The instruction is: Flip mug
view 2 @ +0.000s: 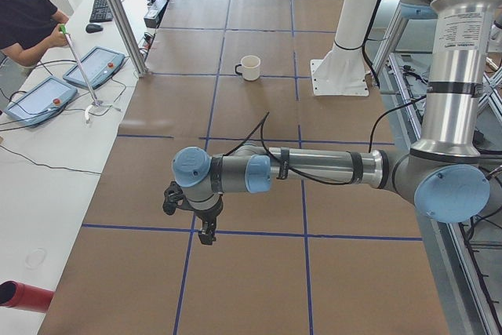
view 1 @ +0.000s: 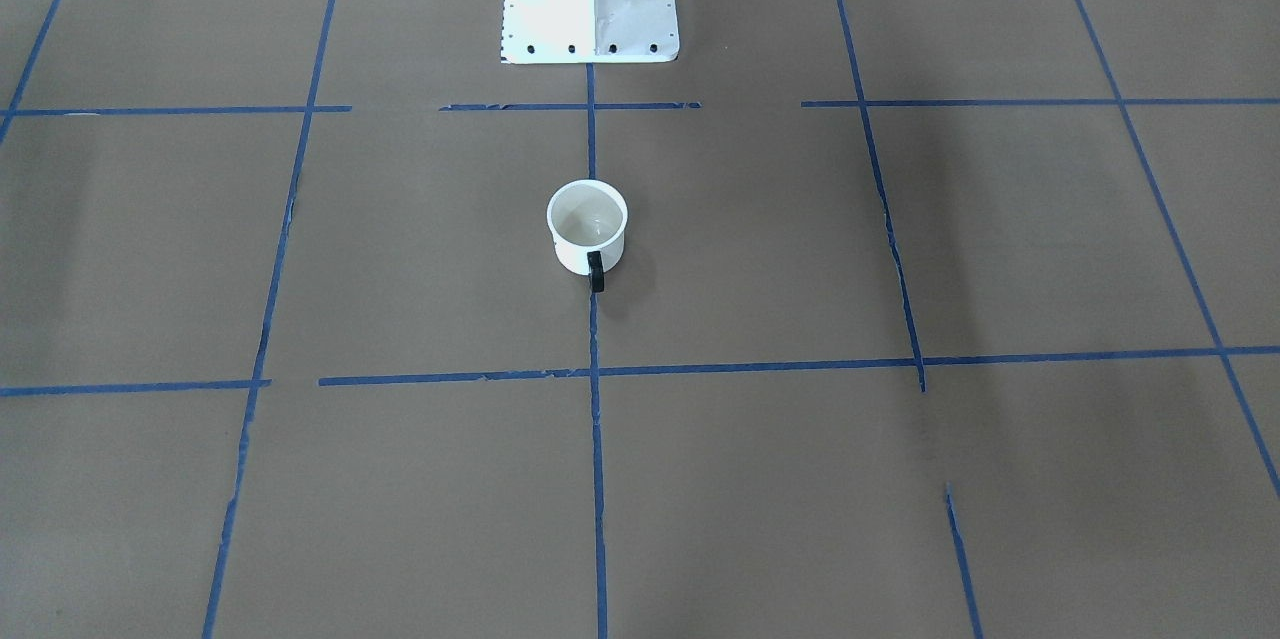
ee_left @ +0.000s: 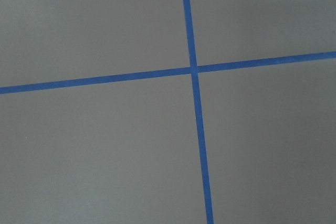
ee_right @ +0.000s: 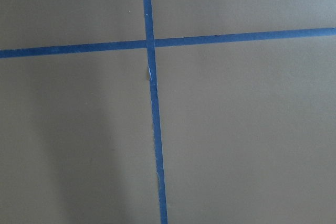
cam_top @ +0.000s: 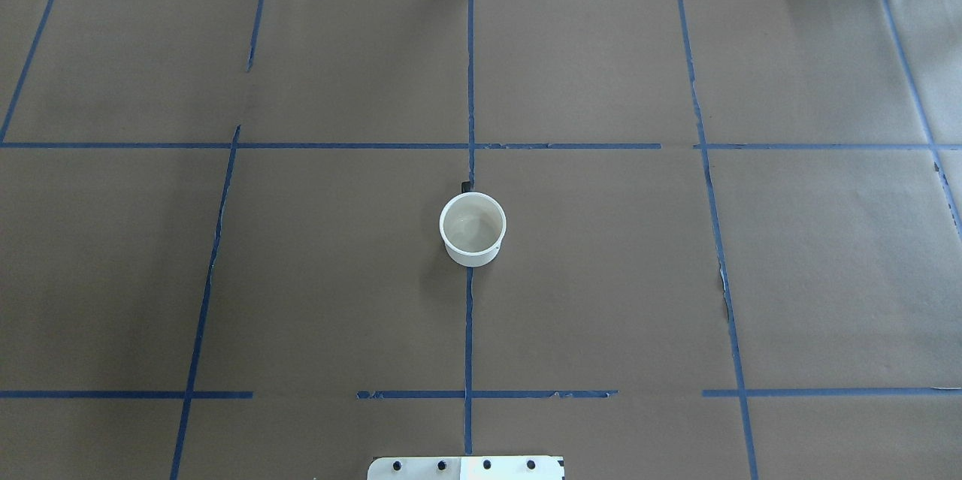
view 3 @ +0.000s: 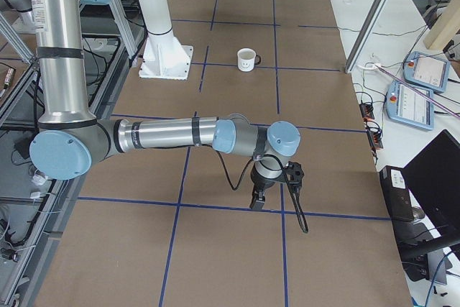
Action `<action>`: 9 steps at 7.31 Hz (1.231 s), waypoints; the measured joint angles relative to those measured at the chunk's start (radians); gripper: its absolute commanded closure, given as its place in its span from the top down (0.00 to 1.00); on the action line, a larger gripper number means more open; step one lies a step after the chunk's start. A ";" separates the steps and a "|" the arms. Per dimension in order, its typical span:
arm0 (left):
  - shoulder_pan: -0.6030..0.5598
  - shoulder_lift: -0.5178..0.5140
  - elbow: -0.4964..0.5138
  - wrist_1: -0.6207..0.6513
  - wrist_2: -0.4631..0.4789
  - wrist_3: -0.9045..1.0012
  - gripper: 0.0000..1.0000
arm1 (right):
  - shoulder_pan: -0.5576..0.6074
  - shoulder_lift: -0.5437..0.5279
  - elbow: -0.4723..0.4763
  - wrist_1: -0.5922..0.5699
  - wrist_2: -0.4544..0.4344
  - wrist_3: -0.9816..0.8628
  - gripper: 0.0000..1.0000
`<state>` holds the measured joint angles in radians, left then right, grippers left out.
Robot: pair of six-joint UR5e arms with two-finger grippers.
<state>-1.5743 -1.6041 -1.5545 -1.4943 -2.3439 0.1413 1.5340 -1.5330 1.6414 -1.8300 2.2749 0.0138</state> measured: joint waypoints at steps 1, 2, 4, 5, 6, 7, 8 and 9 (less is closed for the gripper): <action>0.000 0.000 0.006 -0.008 0.000 -0.003 1.00 | 0.000 0.000 0.000 0.000 0.000 0.000 1.00; 0.000 -0.001 0.006 -0.011 0.000 -0.005 1.00 | 0.000 0.000 0.000 0.000 0.000 0.000 1.00; 0.000 -0.004 0.005 -0.012 0.000 -0.006 1.00 | 0.000 0.000 0.000 0.000 0.000 0.000 1.00; 0.000 -0.006 0.005 -0.012 0.001 -0.006 1.00 | 0.000 0.001 0.000 0.000 0.000 0.000 1.00; 0.000 -0.009 0.005 -0.012 0.001 -0.006 1.00 | 0.000 0.001 0.000 0.000 0.000 0.000 1.00; 0.000 -0.012 0.005 -0.011 0.002 -0.006 1.00 | 0.000 0.001 0.000 0.000 0.000 0.000 1.00; 0.000 -0.013 0.005 -0.010 0.002 -0.006 1.00 | 0.000 0.001 0.000 0.000 0.000 0.000 1.00; 0.001 -0.013 0.005 -0.009 0.002 -0.006 1.00 | 0.000 0.001 0.000 0.000 0.000 0.000 1.00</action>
